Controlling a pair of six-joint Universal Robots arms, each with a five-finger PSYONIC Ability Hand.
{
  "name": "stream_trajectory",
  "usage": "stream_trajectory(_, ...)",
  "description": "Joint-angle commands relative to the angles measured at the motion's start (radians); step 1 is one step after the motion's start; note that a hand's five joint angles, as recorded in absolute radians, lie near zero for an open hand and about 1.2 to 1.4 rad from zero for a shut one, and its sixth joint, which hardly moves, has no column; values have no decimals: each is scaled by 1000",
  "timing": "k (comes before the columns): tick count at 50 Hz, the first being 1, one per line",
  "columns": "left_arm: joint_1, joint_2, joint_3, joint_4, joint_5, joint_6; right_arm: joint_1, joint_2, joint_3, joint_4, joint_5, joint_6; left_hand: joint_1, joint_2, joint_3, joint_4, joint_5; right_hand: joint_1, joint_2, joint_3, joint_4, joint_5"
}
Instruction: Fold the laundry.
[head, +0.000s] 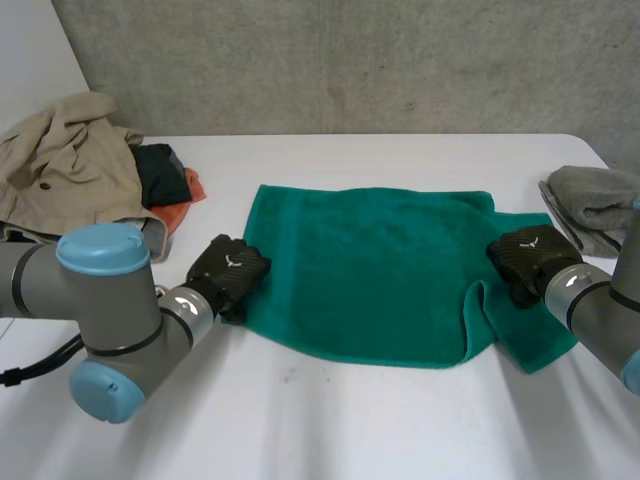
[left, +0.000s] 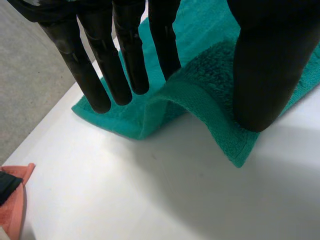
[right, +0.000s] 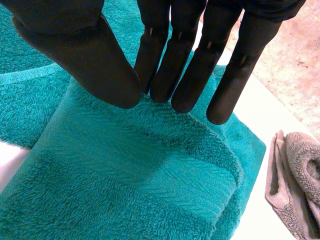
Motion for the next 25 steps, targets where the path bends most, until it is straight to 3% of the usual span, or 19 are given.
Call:
stream_trajectory(1, -2, -22, 9, 1, 1, 4, 0, 0, 1, 0, 0, 0, 68, 75, 72, 79, 83, 288, 215, 197, 195, 240)
stream_trajectory(5, -7, -39, 20, -1, 4, 4, 0, 0, 6, 0, 0, -1, 273, 280, 277, 284, 288, 288, 215, 197, 195, 240)
stream_trajectory(7, -8, -39, 29, -1, 2, 3, 0, -2, 6, 2, 0, 0, 707, 714, 710, 718, 722, 288, 215, 197, 195, 240)
stream_trajectory(12, -21, -21, 40, 4, -22, 4, -2, -8, 6, 8, 8, -1, 735, 741, 738, 745, 749, 288, 215, 197, 195, 240)
stream_trajectory(16, -15, 105, 25, 1, -74, -5, 0, -38, 3, 31, 6, -17, 735, 741, 738, 745, 749, 288, 215, 197, 195, 240)
stream_trajectory(20, 7, 244, -25, -7, -116, -3, -8, -136, -11, 137, 3, -61, 735, 741, 738, 745, 749, 288, 215, 197, 195, 240)
stream_trajectory(25, 62, 442, -121, -63, -120, 6, -12, -244, -40, 390, 0, -239, 735, 741, 738, 745, 749, 288, 215, 197, 195, 240)
